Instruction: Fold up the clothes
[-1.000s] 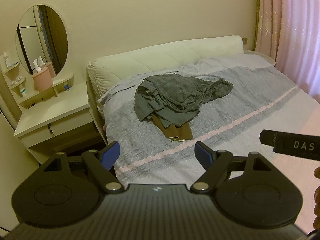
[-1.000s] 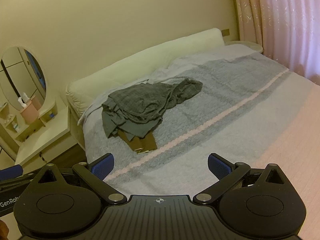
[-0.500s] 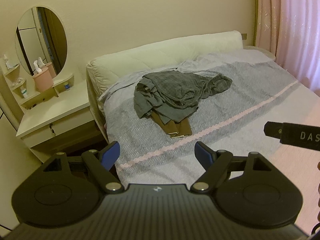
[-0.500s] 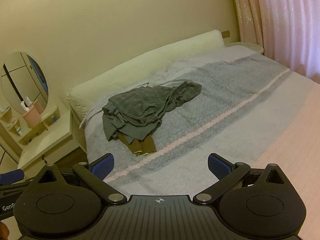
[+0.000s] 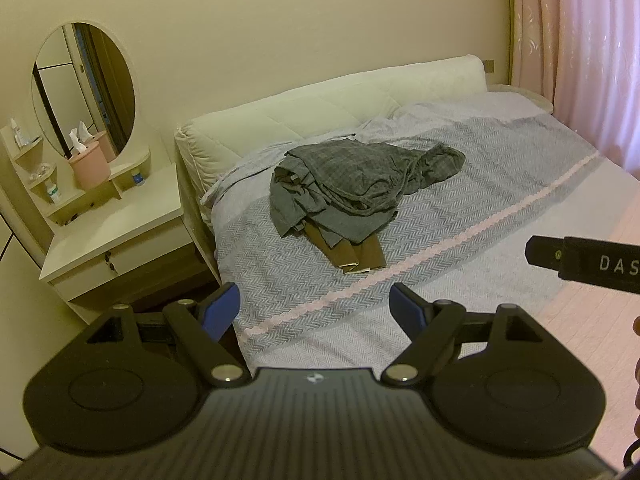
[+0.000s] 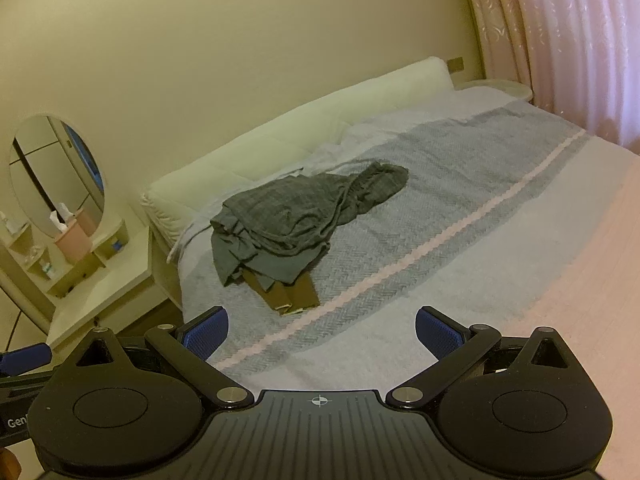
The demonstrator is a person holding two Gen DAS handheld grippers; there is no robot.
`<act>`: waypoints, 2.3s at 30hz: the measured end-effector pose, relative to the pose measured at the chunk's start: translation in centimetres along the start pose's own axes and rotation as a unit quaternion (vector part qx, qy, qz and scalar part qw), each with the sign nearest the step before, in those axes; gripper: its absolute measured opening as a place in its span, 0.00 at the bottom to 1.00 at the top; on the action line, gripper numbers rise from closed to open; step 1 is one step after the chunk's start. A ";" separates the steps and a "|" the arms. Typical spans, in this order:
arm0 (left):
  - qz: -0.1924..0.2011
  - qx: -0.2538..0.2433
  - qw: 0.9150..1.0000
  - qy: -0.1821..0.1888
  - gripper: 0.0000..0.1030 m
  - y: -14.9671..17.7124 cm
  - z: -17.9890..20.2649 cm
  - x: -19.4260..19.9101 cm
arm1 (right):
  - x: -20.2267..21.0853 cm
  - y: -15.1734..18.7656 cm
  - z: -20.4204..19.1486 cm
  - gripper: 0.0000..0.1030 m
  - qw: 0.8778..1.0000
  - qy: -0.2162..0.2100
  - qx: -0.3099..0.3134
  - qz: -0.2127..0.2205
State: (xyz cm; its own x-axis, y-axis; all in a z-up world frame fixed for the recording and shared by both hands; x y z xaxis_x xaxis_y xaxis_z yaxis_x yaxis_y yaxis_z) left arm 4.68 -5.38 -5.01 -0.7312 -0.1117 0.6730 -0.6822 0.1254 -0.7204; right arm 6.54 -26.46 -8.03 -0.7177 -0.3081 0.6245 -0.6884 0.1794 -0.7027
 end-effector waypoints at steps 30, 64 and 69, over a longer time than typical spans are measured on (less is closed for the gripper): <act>-0.066 -0.042 0.992 0.099 0.77 -7.4 -4.5 -20.9 | -16.5 -4.4 -0.9 0.99 0.990 0.104 -0.063 -0.068; -0.090 -0.090 0.980 0.153 0.75 -18.5 -3.7 -39.3 | -32.7 -13.2 1.2 0.99 0.977 0.110 -0.178 -0.028; -0.102 -0.085 0.978 0.158 0.73 -19.2 -3.0 -42.4 | -36.0 -12.6 3.6 0.81 0.962 0.058 -0.264 -0.032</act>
State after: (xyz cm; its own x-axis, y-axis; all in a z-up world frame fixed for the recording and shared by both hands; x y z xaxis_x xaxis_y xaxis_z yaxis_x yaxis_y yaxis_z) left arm 48.77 -0.12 -19.22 -0.5235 0.1555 0.8377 -0.7836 0.2982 -0.5450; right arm 41.45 -21.03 -22.92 -0.6575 -0.2344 0.7161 -0.6673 0.6225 -0.4089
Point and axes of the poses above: each gripper's, at about its wrist camera, not at the fingertips, and x roughly against the way its jaws point, z to its right, y to its underside, the point moved 7 cm from there along -x, roughly the way its jaws point, and after that the axes turned 2 degrees about -z, right-handed, at the moved point
